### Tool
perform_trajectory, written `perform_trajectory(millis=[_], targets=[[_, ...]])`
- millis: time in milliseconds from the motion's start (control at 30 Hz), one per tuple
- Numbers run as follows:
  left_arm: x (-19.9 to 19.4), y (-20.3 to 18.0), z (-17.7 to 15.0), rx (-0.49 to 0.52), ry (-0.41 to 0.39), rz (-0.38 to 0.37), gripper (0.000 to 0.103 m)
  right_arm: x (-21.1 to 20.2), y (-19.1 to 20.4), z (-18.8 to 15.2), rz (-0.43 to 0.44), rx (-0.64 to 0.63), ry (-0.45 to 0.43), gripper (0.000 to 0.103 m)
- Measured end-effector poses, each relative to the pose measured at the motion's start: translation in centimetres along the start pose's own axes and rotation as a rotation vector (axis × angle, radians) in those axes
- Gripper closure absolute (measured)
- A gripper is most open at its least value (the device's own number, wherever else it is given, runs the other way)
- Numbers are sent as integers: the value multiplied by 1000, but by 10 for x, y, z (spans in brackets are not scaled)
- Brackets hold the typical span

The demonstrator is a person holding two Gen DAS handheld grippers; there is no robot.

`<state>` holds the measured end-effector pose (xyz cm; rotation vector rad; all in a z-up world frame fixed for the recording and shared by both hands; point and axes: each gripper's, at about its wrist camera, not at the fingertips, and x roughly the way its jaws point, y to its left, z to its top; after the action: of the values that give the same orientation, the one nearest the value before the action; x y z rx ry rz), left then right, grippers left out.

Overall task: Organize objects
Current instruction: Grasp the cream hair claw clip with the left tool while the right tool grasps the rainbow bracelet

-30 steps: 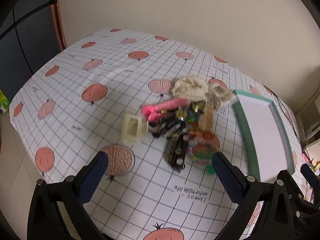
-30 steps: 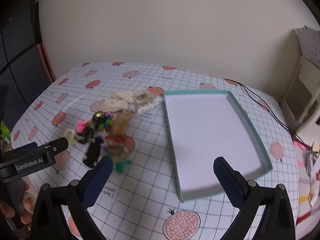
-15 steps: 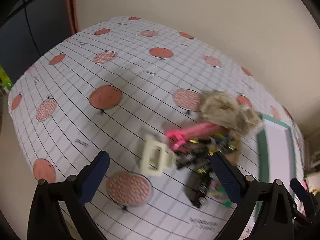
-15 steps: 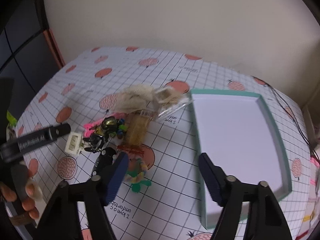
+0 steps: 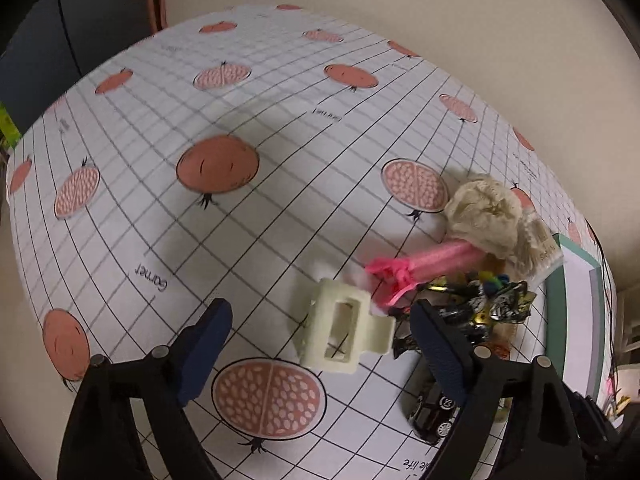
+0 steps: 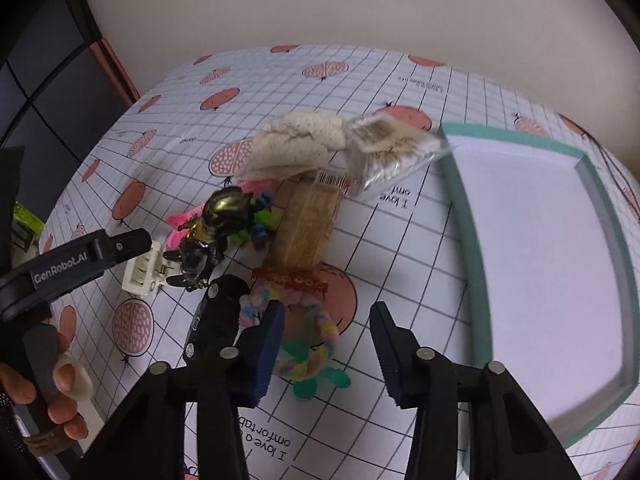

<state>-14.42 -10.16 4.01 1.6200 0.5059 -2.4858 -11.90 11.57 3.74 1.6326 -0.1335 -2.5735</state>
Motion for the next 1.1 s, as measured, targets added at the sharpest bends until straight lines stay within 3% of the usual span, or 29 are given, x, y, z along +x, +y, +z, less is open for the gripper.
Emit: perform_trajectory(millis=[233,667,1100], targets=[[-1,1,-5,-5,-16,-23,13,9,0,0,17,20,32,73],[5,-20,-12,79,-4,27,19,20,-11,-8,47,69,100,74],[18,-22,-16,69,33,18,51,24,-23,-9,115,139,114,74]])
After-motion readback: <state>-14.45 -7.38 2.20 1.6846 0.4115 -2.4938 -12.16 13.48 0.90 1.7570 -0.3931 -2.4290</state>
